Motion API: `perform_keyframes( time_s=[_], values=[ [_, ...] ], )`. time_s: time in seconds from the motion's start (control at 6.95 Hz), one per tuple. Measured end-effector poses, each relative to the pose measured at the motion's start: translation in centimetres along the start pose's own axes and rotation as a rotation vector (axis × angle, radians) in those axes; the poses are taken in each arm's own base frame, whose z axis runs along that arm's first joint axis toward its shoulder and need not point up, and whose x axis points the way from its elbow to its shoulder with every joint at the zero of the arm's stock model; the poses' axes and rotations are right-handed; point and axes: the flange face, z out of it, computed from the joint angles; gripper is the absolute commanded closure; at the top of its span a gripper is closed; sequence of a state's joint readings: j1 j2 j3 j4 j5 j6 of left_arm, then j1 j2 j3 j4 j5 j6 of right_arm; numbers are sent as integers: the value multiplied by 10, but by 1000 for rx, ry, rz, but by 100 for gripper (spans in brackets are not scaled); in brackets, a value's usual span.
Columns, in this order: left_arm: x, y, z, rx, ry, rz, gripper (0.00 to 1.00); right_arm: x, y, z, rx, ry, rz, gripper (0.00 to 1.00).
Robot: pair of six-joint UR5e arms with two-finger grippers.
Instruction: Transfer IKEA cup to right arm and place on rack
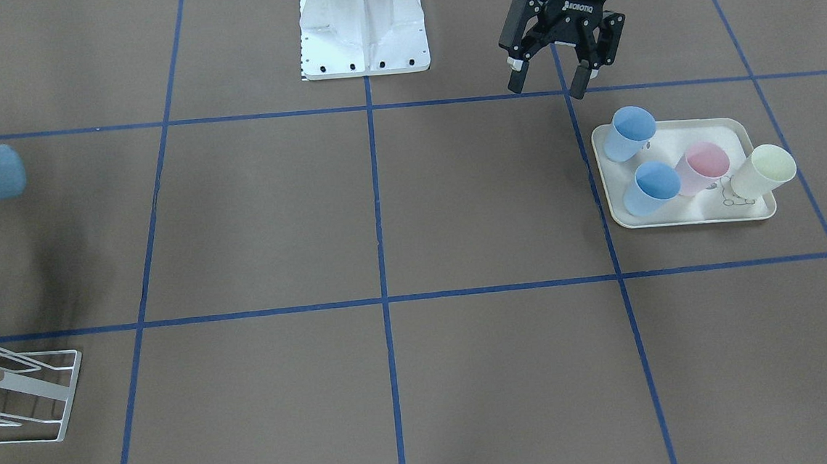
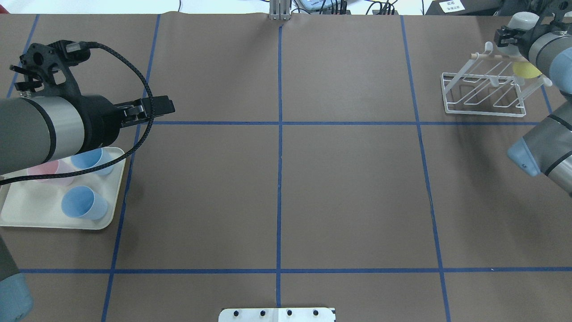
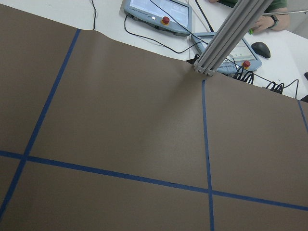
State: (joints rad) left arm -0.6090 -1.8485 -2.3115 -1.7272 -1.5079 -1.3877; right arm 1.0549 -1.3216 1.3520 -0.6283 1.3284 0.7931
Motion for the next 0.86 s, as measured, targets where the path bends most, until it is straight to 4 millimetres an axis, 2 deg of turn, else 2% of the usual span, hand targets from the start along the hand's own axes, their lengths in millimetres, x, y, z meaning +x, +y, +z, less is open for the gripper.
perform_keyframes(
  time_s=[0.58, 0.72, 0.86],
  values=[
    [0, 0, 1, 0, -1, -1, 0, 0, 7, 3, -12, 3, -5, 100],
    [0, 0, 0, 0, 0, -1, 0, -1, 8, 3, -14, 3, -6, 64],
    [1, 0, 0, 0, 1, -1, 0, -2, 8, 3, -13, 1, -7, 1]
  ],
)
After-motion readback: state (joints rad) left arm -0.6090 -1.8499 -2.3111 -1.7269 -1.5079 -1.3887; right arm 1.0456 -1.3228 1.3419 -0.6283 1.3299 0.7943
